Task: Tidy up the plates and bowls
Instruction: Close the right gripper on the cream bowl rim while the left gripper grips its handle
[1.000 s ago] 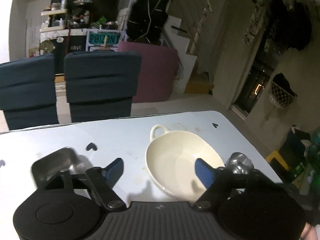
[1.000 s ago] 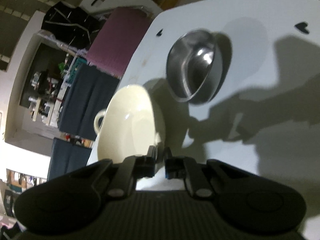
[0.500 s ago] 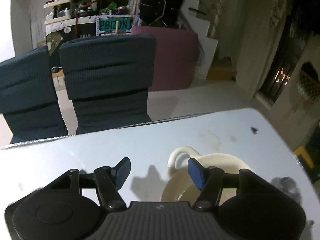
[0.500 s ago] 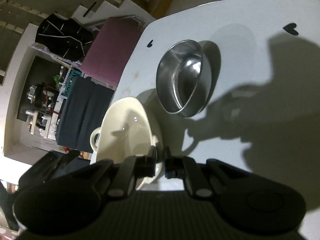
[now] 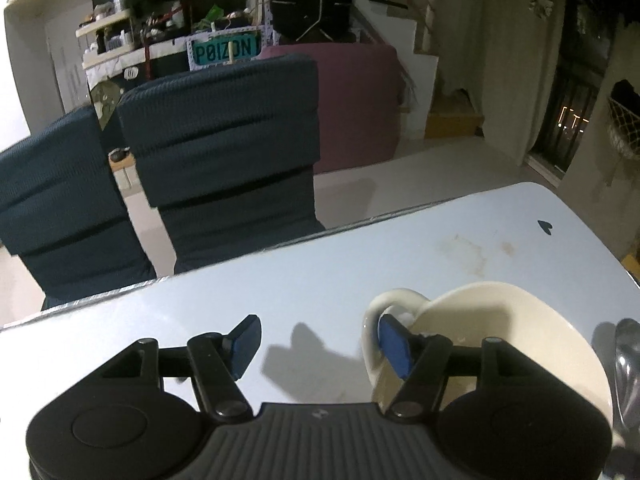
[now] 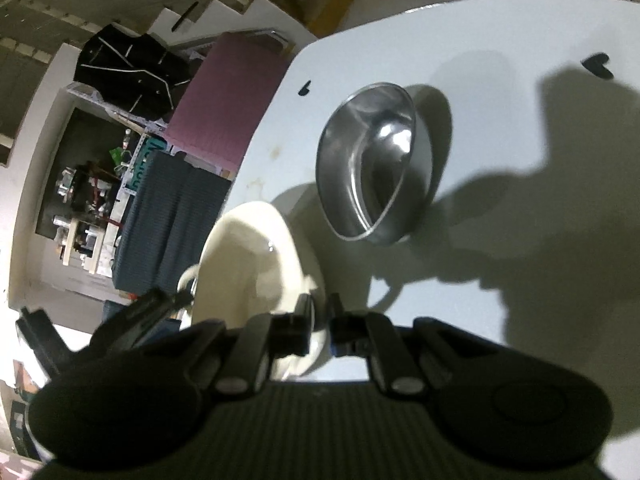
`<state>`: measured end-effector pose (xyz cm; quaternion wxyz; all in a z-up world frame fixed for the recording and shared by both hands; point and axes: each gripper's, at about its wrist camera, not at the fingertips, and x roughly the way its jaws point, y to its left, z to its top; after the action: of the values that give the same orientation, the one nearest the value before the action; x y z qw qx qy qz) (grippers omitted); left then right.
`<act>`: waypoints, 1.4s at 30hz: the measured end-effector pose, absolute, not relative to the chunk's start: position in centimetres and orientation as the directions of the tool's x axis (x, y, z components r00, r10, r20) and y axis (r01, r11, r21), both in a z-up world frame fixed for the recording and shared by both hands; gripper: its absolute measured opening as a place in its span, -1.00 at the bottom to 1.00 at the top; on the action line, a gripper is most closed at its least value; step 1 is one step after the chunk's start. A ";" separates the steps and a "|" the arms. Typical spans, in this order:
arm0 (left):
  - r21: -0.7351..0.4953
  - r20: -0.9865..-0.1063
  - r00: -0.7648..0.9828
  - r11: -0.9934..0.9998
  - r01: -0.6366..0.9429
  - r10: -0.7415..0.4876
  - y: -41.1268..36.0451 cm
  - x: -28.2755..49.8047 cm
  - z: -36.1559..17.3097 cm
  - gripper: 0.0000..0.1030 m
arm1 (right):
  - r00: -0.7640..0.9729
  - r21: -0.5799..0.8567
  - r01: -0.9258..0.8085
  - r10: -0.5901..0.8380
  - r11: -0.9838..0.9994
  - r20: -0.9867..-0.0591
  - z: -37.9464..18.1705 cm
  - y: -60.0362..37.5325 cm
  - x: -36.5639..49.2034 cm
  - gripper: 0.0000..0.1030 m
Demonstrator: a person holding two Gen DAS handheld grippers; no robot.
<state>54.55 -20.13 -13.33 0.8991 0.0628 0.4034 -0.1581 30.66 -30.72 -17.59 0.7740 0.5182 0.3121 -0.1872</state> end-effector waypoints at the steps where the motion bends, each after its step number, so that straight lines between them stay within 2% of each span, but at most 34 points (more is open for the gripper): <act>1: -0.022 -0.747 0.621 0.943 0.333 -0.236 -19.6 54.4 -13.3 0.29 | 0.740 0.692 0.610 0.035 0.385 -0.672 -17.6 -30.8 30.6 -0.80; 5: -0.042 -0.752 0.612 0.946 0.323 -0.243 -17.3 53.3 -13.2 0.29 | 0.757 0.716 0.593 0.049 0.369 -0.652 -17.8 -31.1 30.5 -0.79; 10: -0.046 -0.769 0.589 0.940 0.338 -0.249 -15.3 52.5 -12.7 0.29 | 0.763 0.697 0.565 0.041 0.442 -0.645 -17.2 -30.8 31.1 -0.67; 14: -0.177 -0.759 0.563 0.936 0.304 -0.327 -13.1 52.8 -12.1 0.24 | 0.768 0.673 0.533 0.041 0.513 -0.639 -16.6 -30.6 31.7 -0.65; 16: -0.284 -0.739 0.536 0.911 0.300 -0.407 -12.1 53.1 -11.9 0.24 | 0.770 0.671 0.515 0.055 0.534 -0.635 -16.4 -30.5 32.0 -0.50; 18: -0.383 -0.718 0.502 0.876 0.293 -0.482 -11.6 53.4 -11.7 0.24 | 0.753 0.621 0.517 0.033 0.589 -0.658 -15.8 -30.0 32.7 0.03; 19: -0.410 -0.712 0.489 0.864 0.293 -0.504 -11.6 53.6 -11.7 0.24 | 0.750 0.600 0.508 0.025 0.618 -0.661 -15.6 -29.8 33.0 0.06; 23: -0.408 -0.730 0.458 0.861 0.302 -0.507 -12.8 54.0 -12.3 0.23 | 0.745 0.565 0.463 0.045 0.683 -0.665 -15.3 -29.1 34.2 -0.01; 25: -0.403 -0.736 0.451 0.862 0.307 -0.505 -13.3 54.1 -12.8 0.17 | 0.727 0.532 0.470 0.032 0.705 -0.686 -15.3 -28.7 34.7 -0.13; 27: -0.399 -0.743 0.445 0.865 0.304 -0.500 -13.7 54.3 -13.4 0.15 | 0.711 0.513 0.470 0.036 0.718 -0.702 -15.6 -28.8 34.9 -0.33; 29: -0.394 -0.747 0.441 0.866 0.308 -0.497 -14.0 54.5 -13.8 0.01 | 0.701 0.512 0.473 0.046 0.717 -0.712 -15.9 -29.1 35.0 -0.40; 30: -0.391 -0.749 0.443 0.868 0.305 -0.493 -13.9 54.5 -14.0 -0.04 | 0.699 0.512 0.476 0.046 0.715 -0.714 -16.0 -29.4 35.0 -0.43; 32: -0.384 -0.748 0.462 0.879 0.284 -0.476 -13.8 54.6 -14.4 -0.28 | 0.707 0.532 0.468 0.063 0.706 -0.705 -16.1 -29.6 34.8 -0.46; 35: -0.430 -0.734 0.447 0.859 0.278 -0.512 -13.4 54.8 -14.7 -0.47 | 0.712 0.546 0.459 0.076 0.701 -0.698 -16.1 -29.9 34.5 -0.48; 42: -0.447 -0.737 0.413 0.844 0.297 -0.535 -13.6 55.4 -15.0 -0.53 | 0.705 0.533 0.440 0.089 0.723 -0.703 -15.9 -29.8 34.4 -0.54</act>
<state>55.44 -13.56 -15.01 0.8313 -0.1242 0.4805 -0.2503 34.41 -29.78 -15.90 0.8513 0.3576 0.3697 -0.1033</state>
